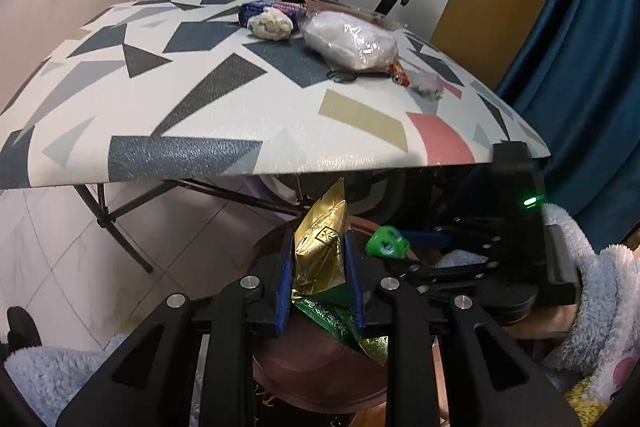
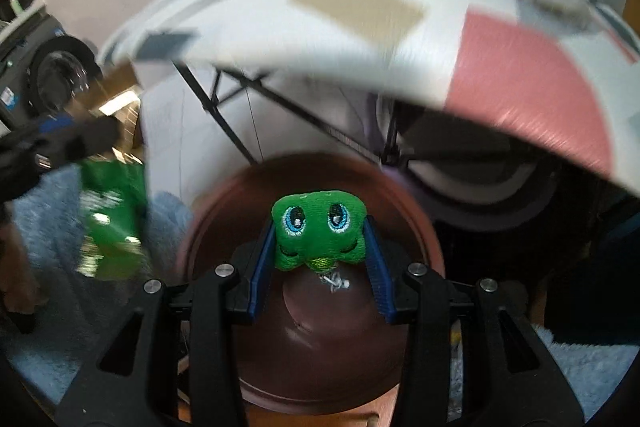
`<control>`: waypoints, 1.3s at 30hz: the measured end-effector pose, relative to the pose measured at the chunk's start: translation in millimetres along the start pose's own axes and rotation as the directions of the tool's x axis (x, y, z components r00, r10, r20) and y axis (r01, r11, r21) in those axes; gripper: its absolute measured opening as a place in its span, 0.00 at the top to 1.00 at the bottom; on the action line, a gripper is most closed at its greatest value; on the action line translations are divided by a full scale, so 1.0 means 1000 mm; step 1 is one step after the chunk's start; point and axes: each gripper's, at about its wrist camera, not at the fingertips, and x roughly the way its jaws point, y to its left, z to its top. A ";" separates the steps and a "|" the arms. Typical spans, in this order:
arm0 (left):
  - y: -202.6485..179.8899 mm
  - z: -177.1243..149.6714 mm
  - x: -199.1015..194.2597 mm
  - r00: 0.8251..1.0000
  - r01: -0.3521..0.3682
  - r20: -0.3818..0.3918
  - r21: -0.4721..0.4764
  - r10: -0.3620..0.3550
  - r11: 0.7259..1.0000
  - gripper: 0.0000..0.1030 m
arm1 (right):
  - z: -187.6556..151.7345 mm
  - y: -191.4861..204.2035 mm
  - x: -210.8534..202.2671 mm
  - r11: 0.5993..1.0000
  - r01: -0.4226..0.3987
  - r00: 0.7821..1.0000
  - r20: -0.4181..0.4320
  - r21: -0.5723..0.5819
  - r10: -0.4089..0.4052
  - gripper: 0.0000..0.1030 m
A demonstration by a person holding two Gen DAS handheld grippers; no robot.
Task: Collect trash
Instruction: 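Lower the frog keychain into the brown bin and open the right gripper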
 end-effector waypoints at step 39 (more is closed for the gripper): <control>0.008 -0.004 0.009 1.000 0.014 -0.022 -0.048 -0.015 0.999 0.78 | -0.009 -0.019 0.028 0.985 0.130 0.988 -0.101 0.115 -0.119 0.13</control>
